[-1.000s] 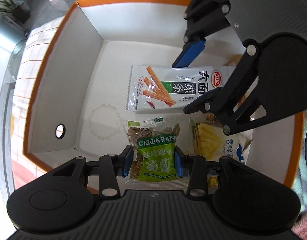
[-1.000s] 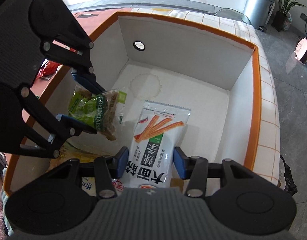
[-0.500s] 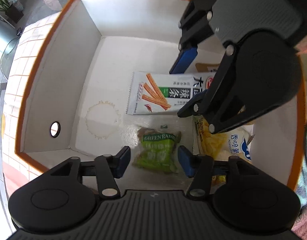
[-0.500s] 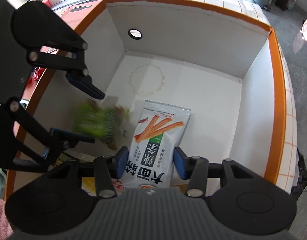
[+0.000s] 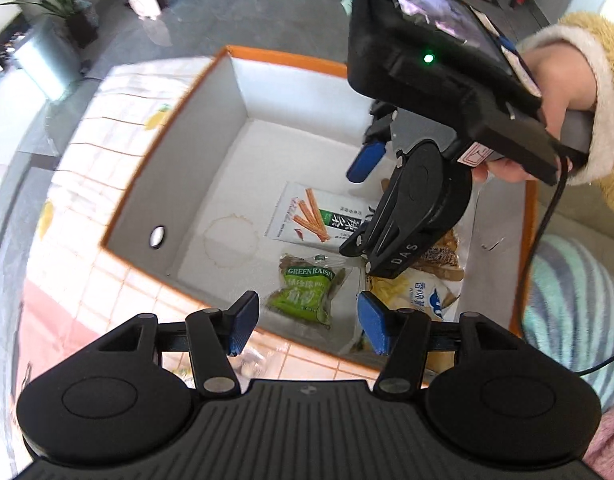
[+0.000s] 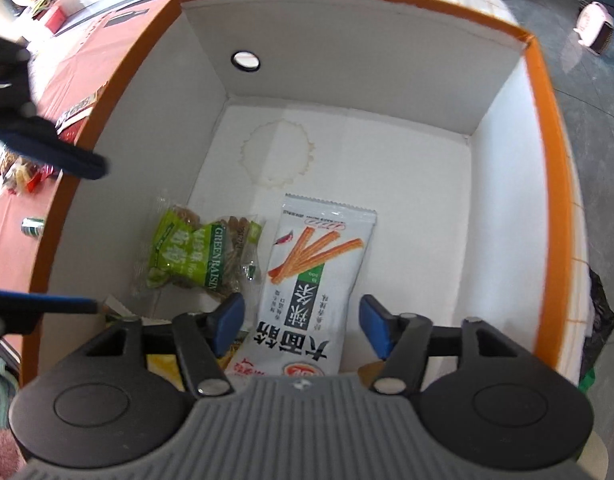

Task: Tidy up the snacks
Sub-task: 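Move both tools back over the remaining snacks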

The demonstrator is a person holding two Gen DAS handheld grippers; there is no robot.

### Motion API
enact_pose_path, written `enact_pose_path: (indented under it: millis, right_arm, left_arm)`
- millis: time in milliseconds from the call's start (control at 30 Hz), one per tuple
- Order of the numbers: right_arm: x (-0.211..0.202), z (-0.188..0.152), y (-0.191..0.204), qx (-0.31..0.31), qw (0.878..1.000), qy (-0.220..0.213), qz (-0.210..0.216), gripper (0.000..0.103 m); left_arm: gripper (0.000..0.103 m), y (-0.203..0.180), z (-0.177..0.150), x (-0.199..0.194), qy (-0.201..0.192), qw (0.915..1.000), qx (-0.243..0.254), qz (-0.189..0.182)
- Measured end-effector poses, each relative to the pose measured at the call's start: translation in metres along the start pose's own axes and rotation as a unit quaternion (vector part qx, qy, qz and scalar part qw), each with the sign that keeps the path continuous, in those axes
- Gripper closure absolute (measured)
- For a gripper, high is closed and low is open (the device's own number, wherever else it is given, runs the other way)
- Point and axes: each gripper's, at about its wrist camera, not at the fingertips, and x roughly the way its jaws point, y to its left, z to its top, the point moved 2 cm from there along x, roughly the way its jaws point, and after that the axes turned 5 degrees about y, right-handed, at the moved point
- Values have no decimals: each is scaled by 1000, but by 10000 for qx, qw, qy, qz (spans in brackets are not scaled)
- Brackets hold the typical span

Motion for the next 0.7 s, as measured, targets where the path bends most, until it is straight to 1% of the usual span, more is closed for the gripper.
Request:
enact_pose_path:
  millis: [167,367,467,533,600,700]
  right_arm:
    - [-31,-13,18,53,9997,-231,-83,38]
    - [-58,-45,47,92,9984,-532,-164,38]
    - [-72,-62,60,142,9975,-654,-218,38]
    - [-84,-74,71,132,9963,-811,-267,38]
    - [-96,-85,85,133,9943,-1022,-255,38]
    - [-112,-96,105,202,9904,-1362,-144,38]
  left_arm:
    - [36,-8,-20,-36,-336,9977,-567,180]
    - [36,-26,-61,-63,-596,9877,-1354,503]
    - [36,-33,-84,-81,-711,9798,-1760,633]
    - [36,-36,-100,-93,-855,9738,-1993,685]
    - [36,-40,-115,-105,-986,9666,-2220,815]
    - [36,-43,-139,-118,-1181,9537,-2601,943]
